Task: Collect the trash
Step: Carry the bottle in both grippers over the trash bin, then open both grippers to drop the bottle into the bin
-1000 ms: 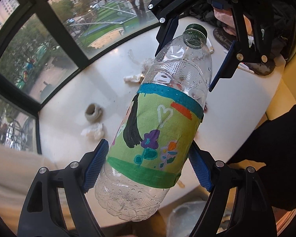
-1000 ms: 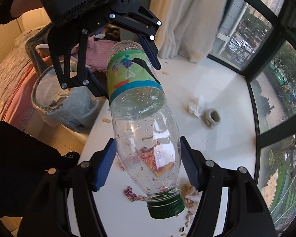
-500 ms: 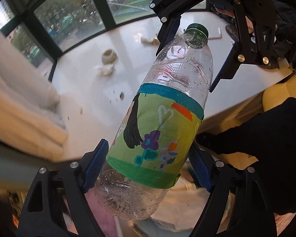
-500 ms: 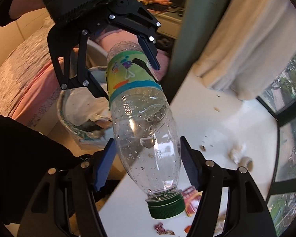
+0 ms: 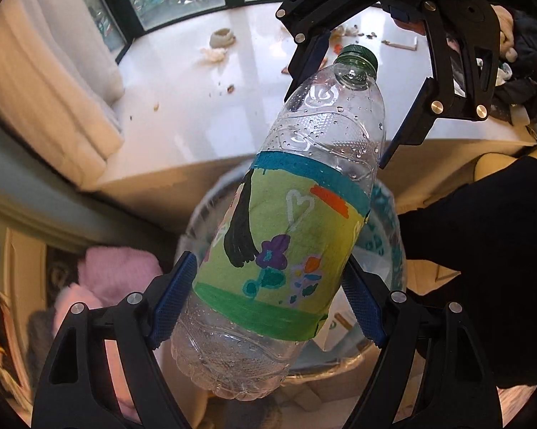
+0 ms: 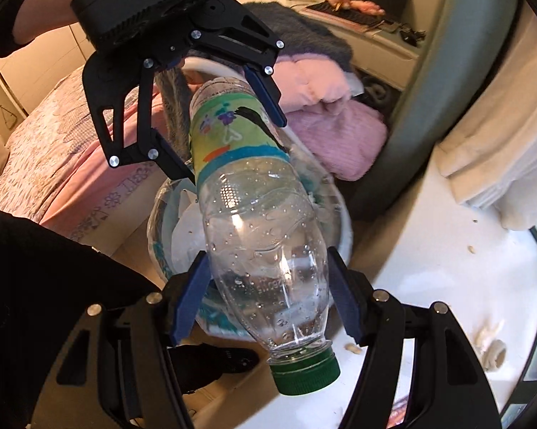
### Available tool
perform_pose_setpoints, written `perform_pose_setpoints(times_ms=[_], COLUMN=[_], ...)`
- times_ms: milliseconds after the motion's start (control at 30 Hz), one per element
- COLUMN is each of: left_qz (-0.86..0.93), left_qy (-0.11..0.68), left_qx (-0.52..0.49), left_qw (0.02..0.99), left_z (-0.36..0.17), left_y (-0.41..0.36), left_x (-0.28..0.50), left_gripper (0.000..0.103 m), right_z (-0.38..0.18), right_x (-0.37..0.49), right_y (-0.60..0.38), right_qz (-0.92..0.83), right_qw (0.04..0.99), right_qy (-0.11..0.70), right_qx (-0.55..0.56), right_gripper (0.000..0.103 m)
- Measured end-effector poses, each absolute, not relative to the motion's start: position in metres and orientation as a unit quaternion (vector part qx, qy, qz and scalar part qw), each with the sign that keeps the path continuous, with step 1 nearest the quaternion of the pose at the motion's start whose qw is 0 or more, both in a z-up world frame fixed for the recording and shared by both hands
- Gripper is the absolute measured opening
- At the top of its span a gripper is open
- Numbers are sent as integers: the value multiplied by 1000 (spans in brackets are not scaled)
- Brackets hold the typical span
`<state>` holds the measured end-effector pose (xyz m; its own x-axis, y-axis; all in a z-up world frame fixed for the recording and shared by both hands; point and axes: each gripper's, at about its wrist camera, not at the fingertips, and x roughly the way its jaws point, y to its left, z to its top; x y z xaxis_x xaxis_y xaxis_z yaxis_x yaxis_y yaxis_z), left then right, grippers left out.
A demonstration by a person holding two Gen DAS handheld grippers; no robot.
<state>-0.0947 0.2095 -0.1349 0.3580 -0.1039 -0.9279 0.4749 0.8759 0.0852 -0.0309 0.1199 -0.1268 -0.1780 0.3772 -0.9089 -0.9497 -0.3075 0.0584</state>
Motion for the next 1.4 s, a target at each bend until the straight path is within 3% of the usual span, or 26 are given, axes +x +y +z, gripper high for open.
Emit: perform_pose_setpoints(times_ms=[367, 833, 1033, 1100, 1167, 1400], left_qz=[-162, -133, -133, -132, -125, -125], left_qy=[552, 557, 552, 545, 537, 508], left_qx=[118, 94, 93, 93, 93, 101], left_qw=[810, 815, 818, 823, 829, 846], left_z=[-216, -259, -254, -248, -241, -194], left_y=[232, 253, 252, 252, 253, 254], left_x=[-89, -81, -83, -85, -86, -83], left_gripper=[77, 78, 82, 89, 94, 96], right_z=[-187, -222, -219, -212, -202, -157], right_x=[-30, -24, -25, -24, -22, 0], right_y=[154, 182, 180, 175, 169, 131], right_qz=[670, 662, 658, 659, 660, 645], right_qw=[440, 417, 440, 452, 467, 544], right_qy=[352, 346, 343, 344, 344, 349], right_qx=[-483, -518, -506, -493, -477, -407], right_gripper=[63, 63, 65, 80, 88, 88])
